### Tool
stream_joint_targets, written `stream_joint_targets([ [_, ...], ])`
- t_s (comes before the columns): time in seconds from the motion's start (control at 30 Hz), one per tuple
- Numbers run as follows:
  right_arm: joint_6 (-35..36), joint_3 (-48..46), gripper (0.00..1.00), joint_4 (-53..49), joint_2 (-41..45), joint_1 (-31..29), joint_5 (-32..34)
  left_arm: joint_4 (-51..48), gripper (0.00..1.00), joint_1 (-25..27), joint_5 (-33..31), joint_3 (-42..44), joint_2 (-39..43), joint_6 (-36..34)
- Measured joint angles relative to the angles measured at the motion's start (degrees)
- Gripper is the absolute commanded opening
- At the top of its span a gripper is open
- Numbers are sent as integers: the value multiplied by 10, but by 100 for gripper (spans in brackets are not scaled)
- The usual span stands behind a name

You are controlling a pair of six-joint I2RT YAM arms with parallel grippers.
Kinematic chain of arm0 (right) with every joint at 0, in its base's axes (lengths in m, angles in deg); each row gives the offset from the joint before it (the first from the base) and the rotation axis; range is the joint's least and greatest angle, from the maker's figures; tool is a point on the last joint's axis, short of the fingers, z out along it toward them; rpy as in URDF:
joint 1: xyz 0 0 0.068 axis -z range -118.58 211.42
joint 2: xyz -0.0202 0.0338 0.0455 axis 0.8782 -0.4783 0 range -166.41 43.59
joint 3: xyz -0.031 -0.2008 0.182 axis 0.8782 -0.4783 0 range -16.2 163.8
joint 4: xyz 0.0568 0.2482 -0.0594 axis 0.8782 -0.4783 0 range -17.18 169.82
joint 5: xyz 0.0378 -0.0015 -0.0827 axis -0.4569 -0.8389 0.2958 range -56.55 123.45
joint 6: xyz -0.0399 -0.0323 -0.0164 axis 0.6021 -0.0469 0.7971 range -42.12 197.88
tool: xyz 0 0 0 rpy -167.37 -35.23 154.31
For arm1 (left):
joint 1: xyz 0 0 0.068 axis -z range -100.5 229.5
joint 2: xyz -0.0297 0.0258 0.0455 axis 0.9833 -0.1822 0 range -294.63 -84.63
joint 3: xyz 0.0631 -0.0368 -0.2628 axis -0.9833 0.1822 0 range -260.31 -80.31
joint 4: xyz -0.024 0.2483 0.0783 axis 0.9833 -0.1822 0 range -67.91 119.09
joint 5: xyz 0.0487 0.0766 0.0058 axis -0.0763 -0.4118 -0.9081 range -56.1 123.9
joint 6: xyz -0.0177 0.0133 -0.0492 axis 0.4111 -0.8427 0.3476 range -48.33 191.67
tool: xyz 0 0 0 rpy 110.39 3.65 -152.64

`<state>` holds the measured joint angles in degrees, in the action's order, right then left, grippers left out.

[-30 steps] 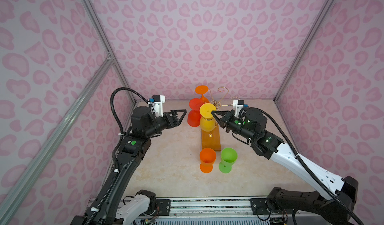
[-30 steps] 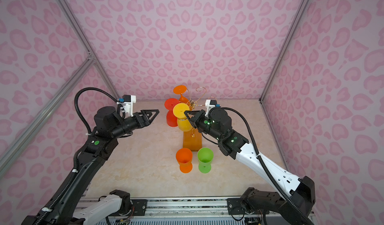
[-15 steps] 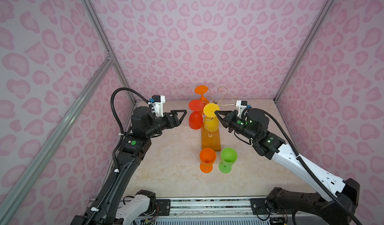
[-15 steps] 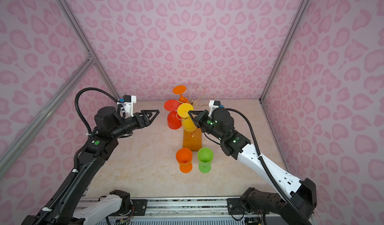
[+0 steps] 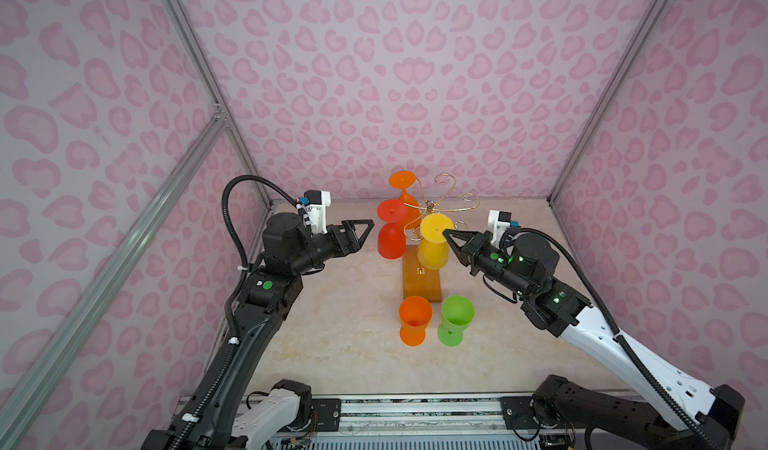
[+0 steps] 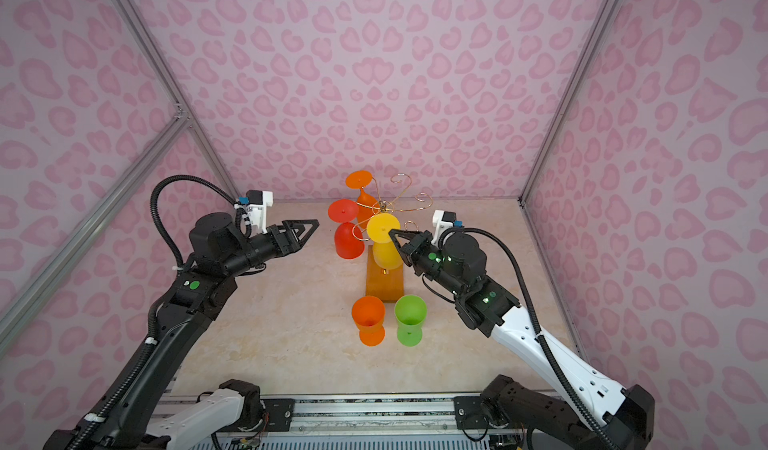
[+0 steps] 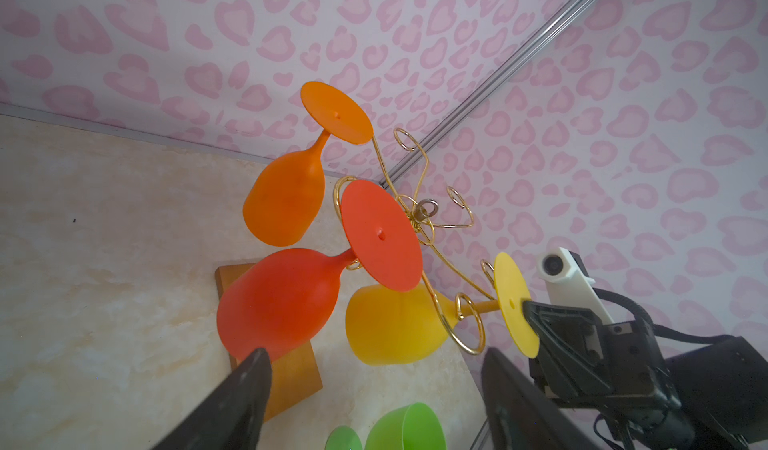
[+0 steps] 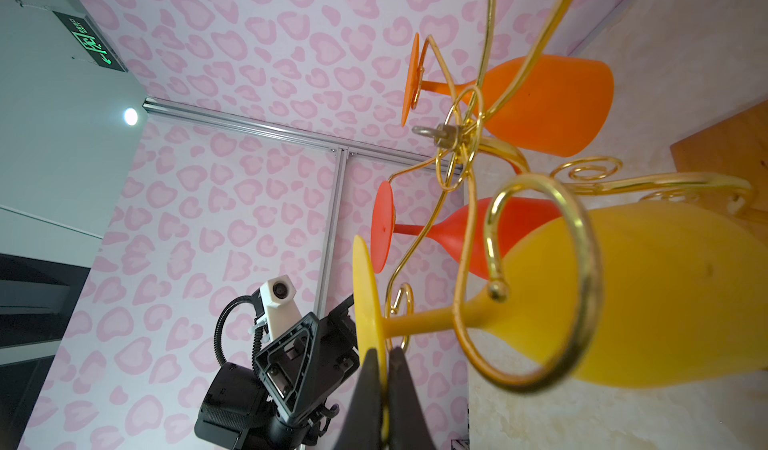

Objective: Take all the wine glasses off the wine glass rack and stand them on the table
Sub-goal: 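Lift the yellow glass off its hook and pull it away with the right gripper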

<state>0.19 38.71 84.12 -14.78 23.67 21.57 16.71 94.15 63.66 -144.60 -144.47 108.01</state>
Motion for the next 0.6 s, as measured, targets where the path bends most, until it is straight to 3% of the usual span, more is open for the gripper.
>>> stream_joint_targets([
  [0.3,4,-31,0,-63,113,20,18,-4,82,0,0,-7,-7,-2],
  [0.6,70,20,0,-235,247,91,99,-5,81,0,0,-12,-7,-4],
])
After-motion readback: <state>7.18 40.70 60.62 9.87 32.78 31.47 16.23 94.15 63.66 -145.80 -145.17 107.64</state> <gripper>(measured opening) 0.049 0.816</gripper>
